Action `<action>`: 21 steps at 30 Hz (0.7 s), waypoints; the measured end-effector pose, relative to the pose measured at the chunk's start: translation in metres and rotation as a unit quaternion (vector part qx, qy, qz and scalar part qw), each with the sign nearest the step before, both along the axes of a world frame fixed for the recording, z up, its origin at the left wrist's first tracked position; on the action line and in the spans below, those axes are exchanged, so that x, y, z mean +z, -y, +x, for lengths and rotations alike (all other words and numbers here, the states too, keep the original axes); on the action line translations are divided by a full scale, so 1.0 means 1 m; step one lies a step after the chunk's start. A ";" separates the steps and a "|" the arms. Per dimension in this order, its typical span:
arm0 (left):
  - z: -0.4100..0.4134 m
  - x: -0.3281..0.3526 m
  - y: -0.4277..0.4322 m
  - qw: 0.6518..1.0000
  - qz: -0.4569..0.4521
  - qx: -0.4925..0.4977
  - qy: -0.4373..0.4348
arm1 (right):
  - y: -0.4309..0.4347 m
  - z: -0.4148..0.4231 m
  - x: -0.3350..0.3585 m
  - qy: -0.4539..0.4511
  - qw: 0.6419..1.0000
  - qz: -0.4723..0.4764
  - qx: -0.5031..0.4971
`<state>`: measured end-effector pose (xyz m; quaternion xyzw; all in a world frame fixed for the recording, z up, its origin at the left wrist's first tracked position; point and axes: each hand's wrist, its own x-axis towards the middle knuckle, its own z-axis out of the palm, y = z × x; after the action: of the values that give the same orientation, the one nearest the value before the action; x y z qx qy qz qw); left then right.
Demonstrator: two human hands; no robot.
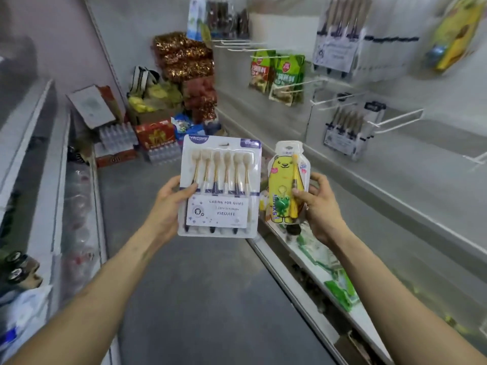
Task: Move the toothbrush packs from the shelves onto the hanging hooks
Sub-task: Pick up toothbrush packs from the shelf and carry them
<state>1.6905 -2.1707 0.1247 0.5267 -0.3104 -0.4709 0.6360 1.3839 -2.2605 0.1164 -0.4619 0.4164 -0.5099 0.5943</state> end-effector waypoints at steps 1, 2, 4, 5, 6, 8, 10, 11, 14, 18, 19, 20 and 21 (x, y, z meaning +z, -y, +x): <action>0.007 0.000 0.019 1.000 -0.002 -0.004 0.003 | 0.016 0.003 0.004 -0.011 1.000 0.000 -0.011; 0.012 0.000 0.035 1.000 -0.007 -0.011 0.004 | 0.029 0.005 0.008 -0.018 1.000 -0.004 -0.024; 0.020 0.004 0.075 1.000 -0.009 -0.022 -0.011 | 0.056 0.011 0.020 -0.011 0.999 -0.008 -0.044; 0.023 0.006 0.097 0.999 -0.011 -0.034 -0.015 | 0.069 0.012 0.025 -0.010 0.999 -0.010 -0.050; 0.025 0.008 0.119 0.999 -0.015 -0.045 -0.016 | 0.081 0.012 0.030 -0.015 0.998 -0.012 -0.060; 0.029 0.012 0.160 0.997 -0.027 -0.074 -0.020 | 0.103 0.013 0.041 -0.011 0.996 -0.021 -0.083; 0.032 0.017 0.204 0.991 -0.040 -0.121 -0.026 | 0.124 0.014 0.051 -0.002 0.992 -0.036 -0.118; 0.034 0.020 0.225 0.988 -0.048 -0.145 -0.025 | 0.133 0.015 0.056 -0.002 0.989 -0.048 -0.140; 0.038 0.036 0.280 0.976 -0.072 -0.202 -0.031 | 0.150 0.021 0.068 -0.005 0.979 -0.071 -0.192; 0.043 0.048 0.335 0.959 -0.071 -0.272 -0.032 | 0.157 0.034 0.071 -0.003 0.961 -0.067 -0.267; 0.043 0.046 0.347 0.954 -0.072 -0.289 -0.034 | 0.156 0.036 0.069 -0.003 0.956 -0.065 -0.287; 0.042 0.043 0.357 0.949 -0.067 -0.305 -0.038 | 0.153 0.038 0.066 -0.003 0.949 -0.060 -0.308; 0.040 0.038 0.367 0.944 -0.063 -0.320 -0.041 | 0.151 0.040 0.061 -0.005 0.943 -0.056 -0.327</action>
<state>1.7306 -2.5374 0.1625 0.3386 -0.4657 -0.6500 0.4960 1.4242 -2.4111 0.1773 -0.3359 0.5181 -0.6964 0.3659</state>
